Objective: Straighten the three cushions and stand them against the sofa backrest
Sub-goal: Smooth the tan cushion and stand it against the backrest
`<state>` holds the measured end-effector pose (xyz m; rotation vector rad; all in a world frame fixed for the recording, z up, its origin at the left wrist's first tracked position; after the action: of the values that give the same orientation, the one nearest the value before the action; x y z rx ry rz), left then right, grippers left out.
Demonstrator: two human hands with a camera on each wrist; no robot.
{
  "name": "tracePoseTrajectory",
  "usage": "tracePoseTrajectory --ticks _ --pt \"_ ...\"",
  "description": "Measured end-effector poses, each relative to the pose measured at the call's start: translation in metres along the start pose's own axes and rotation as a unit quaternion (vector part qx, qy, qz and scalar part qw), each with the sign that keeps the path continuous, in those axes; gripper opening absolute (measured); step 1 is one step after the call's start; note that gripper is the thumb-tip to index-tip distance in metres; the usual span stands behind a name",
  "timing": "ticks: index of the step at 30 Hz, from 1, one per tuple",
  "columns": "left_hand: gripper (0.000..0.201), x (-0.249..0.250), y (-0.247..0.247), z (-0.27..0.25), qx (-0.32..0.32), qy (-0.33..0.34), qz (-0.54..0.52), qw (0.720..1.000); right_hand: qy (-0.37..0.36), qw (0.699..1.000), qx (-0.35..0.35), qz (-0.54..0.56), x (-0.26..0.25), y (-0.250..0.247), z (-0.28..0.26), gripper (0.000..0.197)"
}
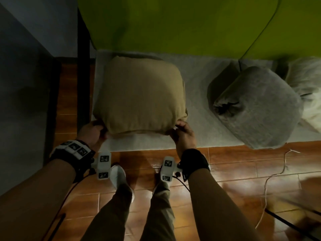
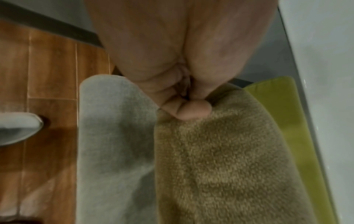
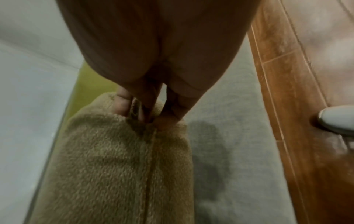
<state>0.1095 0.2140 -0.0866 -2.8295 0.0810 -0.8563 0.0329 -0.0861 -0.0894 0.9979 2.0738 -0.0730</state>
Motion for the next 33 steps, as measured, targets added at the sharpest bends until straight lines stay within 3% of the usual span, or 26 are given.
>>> tracePoseTrajectory --ticks 3,7,11,13,16,19,21,23,25,27,29,31,33 --pt "0.018 0.016 0.003 -0.001 0.018 0.001 0.034 0.999 0.035 0.999 -0.007 0.008 -0.016 0.008 0.004 0.015" --pt "0.017 0.032 0.013 -0.007 -0.016 0.005 0.146 0.989 0.112 0.985 -0.003 -0.131 -0.033 0.01 0.019 0.024" --pt "0.026 0.036 0.023 -0.016 -0.024 -0.022 0.098 0.995 0.145 0.975 -0.005 -0.17 -0.052 0.008 0.024 0.011" --pt "0.03 0.036 0.022 -0.018 -0.007 -0.015 0.056 0.998 0.133 0.968 -0.029 -0.21 -0.06 0.003 0.027 0.004" --pt "0.024 0.031 0.015 -0.022 0.004 0.032 0.078 0.996 0.111 0.967 -0.052 -0.223 -0.067 -0.018 0.027 0.029" --pt "0.025 0.025 0.012 -0.025 -0.022 0.08 0.115 0.99 0.064 0.982 0.012 -0.176 -0.066 -0.047 0.022 0.026" --pt "0.026 0.021 0.016 -0.028 -0.026 0.079 0.143 0.986 0.022 0.964 0.079 -0.253 -0.058 -0.061 0.021 0.025" --pt "0.043 0.015 0.024 -0.029 -0.025 0.045 0.136 0.989 0.014 0.94 0.086 -0.33 -0.049 -0.066 0.018 0.023" --pt "0.05 0.008 0.031 -0.03 -0.034 0.01 0.123 0.992 0.062 0.945 0.031 -0.32 -0.043 -0.061 0.009 0.02" --pt "0.054 0.002 0.036 -0.03 -0.037 -0.013 0.111 0.993 0.108 0.945 -0.017 -0.309 -0.042 -0.055 0.002 0.032" --pt "0.055 0.0 0.039 -0.029 -0.03 -0.017 0.091 0.995 0.1 0.933 -0.041 -0.345 -0.043 -0.055 0.002 0.038" --pt "0.048 -0.002 0.04 -0.029 -0.006 -0.035 0.087 0.996 0.068 0.913 -0.044 -0.4 -0.046 -0.057 0.007 0.032" --pt "0.022 -0.004 0.041 -0.033 0.024 -0.063 0.119 0.991 0.076 0.912 -0.036 -0.401 -0.047 -0.06 0.012 0.025"
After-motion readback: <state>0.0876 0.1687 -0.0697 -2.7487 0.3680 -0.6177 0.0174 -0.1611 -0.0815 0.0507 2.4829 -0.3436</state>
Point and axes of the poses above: each hand's wrist, its own z-axis towards the middle knuckle, its own y-axis out of the palm, x = y × z, the point moved 1 cm from there along z, towards the middle knuckle, and after that the axes turned 12 degrees about z, right-handed, at the moved point
